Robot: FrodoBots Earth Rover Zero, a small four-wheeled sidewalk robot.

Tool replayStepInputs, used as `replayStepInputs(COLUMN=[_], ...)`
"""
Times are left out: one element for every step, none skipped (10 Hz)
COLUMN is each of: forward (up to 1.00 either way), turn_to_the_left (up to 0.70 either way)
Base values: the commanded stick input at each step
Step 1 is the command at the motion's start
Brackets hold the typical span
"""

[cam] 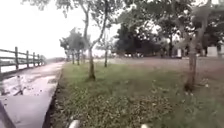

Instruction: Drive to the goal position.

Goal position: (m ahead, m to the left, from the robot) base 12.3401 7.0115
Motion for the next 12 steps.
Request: replayStepInputs(forward=[0.70, 0.70, 0.70, 0.70, 0.70, 0.70, 0.70, 0.70, 0.70, 0.70, 0.70, 0.70], turn_to_the_left=[-0.27, -0.27, -0.27, -0.27, -0.27, -0.27, -0.27, -0.27, -0.27, -0.27, -0.27, -0.27])
